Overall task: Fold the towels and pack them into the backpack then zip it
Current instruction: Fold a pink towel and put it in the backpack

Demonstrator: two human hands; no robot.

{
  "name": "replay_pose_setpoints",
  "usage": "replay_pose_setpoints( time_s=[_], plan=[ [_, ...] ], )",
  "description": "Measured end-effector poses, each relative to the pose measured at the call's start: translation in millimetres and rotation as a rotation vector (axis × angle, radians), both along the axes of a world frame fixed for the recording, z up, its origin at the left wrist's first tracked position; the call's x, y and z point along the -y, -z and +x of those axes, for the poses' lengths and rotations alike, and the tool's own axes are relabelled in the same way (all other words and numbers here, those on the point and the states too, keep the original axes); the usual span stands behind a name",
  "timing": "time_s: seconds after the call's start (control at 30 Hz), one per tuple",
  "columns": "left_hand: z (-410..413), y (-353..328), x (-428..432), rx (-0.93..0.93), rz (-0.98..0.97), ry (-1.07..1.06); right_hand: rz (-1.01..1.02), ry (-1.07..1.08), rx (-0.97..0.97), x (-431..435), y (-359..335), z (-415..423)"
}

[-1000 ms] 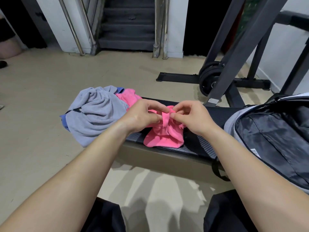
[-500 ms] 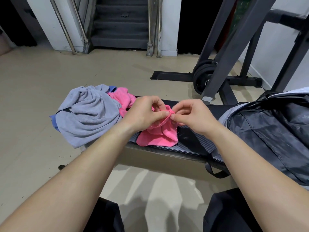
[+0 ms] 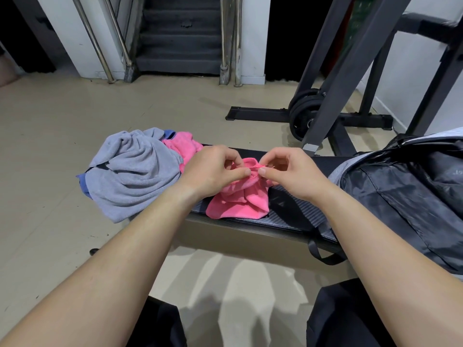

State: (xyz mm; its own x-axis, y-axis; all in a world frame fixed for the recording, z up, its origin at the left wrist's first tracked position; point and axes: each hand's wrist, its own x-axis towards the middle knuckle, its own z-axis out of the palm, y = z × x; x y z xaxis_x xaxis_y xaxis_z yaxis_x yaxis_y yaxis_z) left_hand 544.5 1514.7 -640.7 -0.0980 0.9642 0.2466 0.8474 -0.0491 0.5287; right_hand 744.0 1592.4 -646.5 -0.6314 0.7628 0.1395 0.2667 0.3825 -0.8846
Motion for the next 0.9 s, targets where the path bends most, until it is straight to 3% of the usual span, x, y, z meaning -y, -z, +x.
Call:
replay_pose_setpoints(
  time_s=[0.13, 0.27, 0.4, 0.5, 0.67, 0.9],
  plan=[
    [-4, -3, 5, -0.166, -0.049, 0.005, 0.245, 0.09, 0.177, -4, -12, -2],
    [0, -5, 9, -0.156, 0.039, 0.002, 0.498, 0.156, 0.328, -24, -51, -10],
    [0, -4, 15, -0.127, 0.025, -0.004, 0.651, 0.297, 0.251, -42, -119, -11],
    [-1, -2, 20, -0.06, -0.001, 0.054, 0.671, 0.244, 0.236, -47, -155, -5],
    [-3, -3, 14, 0.141, 0.082, -0.053, 0.549, 0.024, 0.438, -36, -143, 0],
    [15, 4, -9, 0.378, 0.07, 0.014, 0.475, -0.042, 0.385, -25, -142, -1]
  ],
)
